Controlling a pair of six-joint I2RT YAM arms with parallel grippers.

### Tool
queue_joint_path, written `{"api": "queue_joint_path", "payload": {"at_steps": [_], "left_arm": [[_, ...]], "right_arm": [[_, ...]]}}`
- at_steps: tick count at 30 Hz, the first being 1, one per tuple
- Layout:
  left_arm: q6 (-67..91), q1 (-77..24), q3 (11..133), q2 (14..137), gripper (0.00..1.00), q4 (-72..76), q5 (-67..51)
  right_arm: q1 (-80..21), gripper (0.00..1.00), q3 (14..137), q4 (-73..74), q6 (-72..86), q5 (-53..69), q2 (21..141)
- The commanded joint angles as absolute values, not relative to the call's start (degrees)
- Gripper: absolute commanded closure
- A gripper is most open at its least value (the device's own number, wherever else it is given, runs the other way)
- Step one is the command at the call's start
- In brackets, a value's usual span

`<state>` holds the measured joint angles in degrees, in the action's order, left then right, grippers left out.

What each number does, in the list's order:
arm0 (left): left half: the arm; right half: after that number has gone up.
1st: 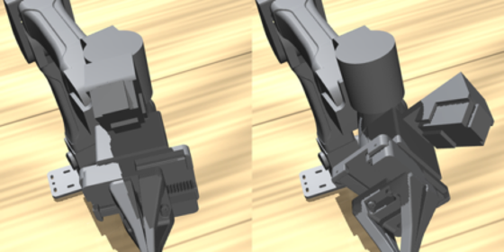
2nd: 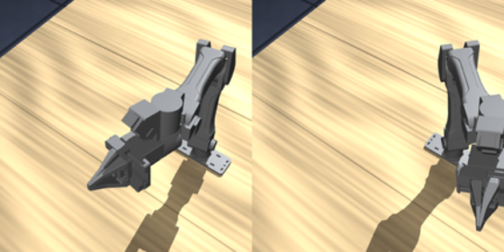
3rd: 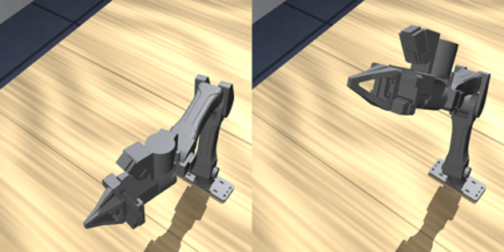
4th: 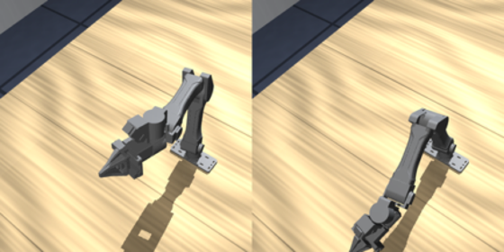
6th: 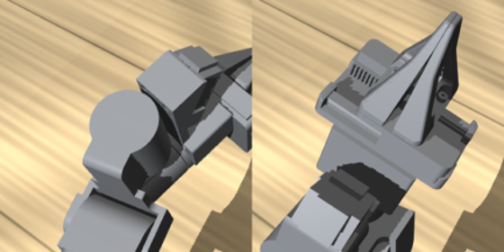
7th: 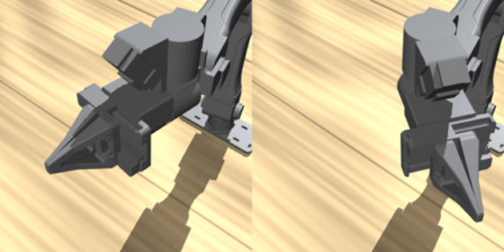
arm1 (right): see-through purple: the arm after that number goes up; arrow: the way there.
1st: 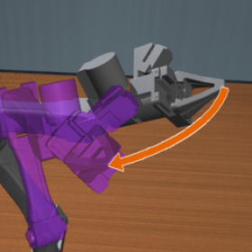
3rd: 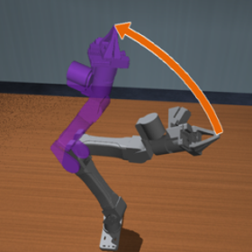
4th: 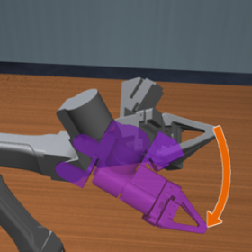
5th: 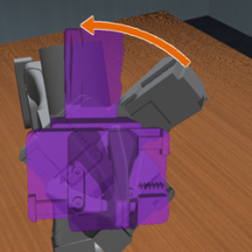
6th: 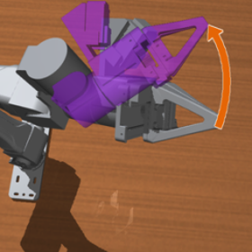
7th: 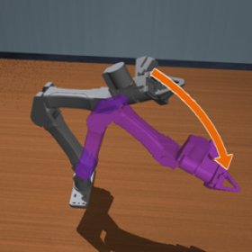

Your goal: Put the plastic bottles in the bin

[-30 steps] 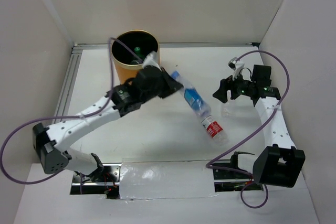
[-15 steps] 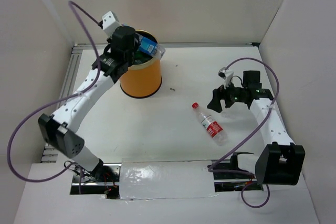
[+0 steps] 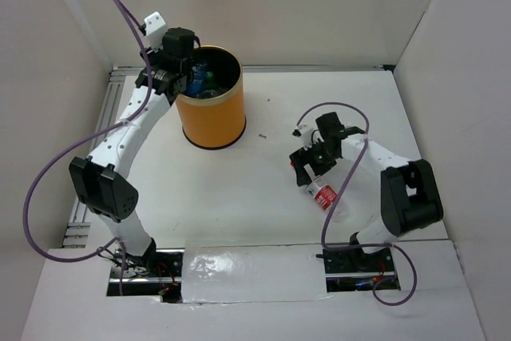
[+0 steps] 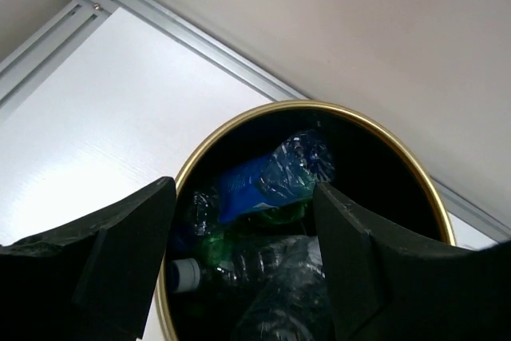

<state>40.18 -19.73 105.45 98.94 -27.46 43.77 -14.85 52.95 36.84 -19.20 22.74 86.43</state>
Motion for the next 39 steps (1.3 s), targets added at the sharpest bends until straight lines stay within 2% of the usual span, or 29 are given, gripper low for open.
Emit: {"api": "queue_joint_path", "payload": {"at_steps": [1, 3, 5, 6, 7, 9, 10, 13, 14, 19, 20, 24, 29, 37, 39], "left_arm": [[37.45, -20.65, 104.16, 90.99, 0.18, -25.75, 41.06], [33.78, -22.32, 101.88, 87.38, 0.18, -23.74, 37.19], [29.73, -25.12, 94.69, 79.86, 0.20, -20.15, 33.60], [25.53, -26.09, 91.44, 76.76, 0.20, -15.86, 28.70], [23.49, -27.32, 87.67, 73.60, 0.21, -13.38, 26.04], [20.14, -31.36, 75.89, 63.79, 0.17, -9.33, 18.68], [19.34, -32.59, 68.89, 60.76, 0.17, -7.05, 16.63], [19.95, -38.83, 59.71, 51.20, 0.20, -7.03, 14.06], [19.95, -40.76, 54.81, 49.24, 0.20, -7.03, 14.67], [28.90, -50.44, 43.43, 40.79, 0.21, -12.29, 20.81], [33.35, -52.19, 40.55, 39.30, 0.21, -12.83, 21.70], [38.48, -55.10, 35.70, 37.97, 0.22, -13.62, 23.37], [42.27, -58.36, 33.84, 39.45, 0.22, -14.15, 25.22], [43.95, -59.68, 32.78, 39.38, 0.22, -15.20, 24.70], [44.56, -60.21, 32.08, 38.50, 0.22, -15.21, 24.70]], "right_arm": [[-18.54, 0.05, 56.16, 35.68, -16.18, 14.60, 89.63], [-19.94, 0.16, 56.16, 35.68, -15.56, 12.32, 91.22], [-20.65, 0.31, 56.87, 36.91, -15.56, 12.30, 93.06], [-20.65, 0.43, 57.39, 36.91, -15.56, 13.44, 93.08], [-20.65, 0.48, 57.39, 37.61, -16.25, 14.23, 93.60], [-20.65, 0.59, 58.18, 39.01, -18.01, 15.81, 93.08], [-20.65, 0.71, 59.84, 39.55, -19.06, 17.47, 93.08], [-19.95, 0.86, 65.02, 42.44, -24.93, 21.68, 90.71], [-18.04, 0.92, 70.96, 43.23, -27.14, 23.80, 90.09], [-14.68, 0.93, 92.33, 35.54, -33.22, 36.10, 87.62], [-14.68, 0.93, 100.81, 33.33, -31.74, 44.21, 90.06], [-17.11, 0.93, 121.17, 26.30, -22.69, 53.51, 97.19], [-26.61, 0.92, 128.31, 3.72, -8.64, 46.70, 106.25], [-34.36, 0.87, 139.56, -6.58, -3.25, 38.33, 122.95], [-35.33, 0.79, 140.19, -6.59, -6.22, 36.40, 125.76]]}}
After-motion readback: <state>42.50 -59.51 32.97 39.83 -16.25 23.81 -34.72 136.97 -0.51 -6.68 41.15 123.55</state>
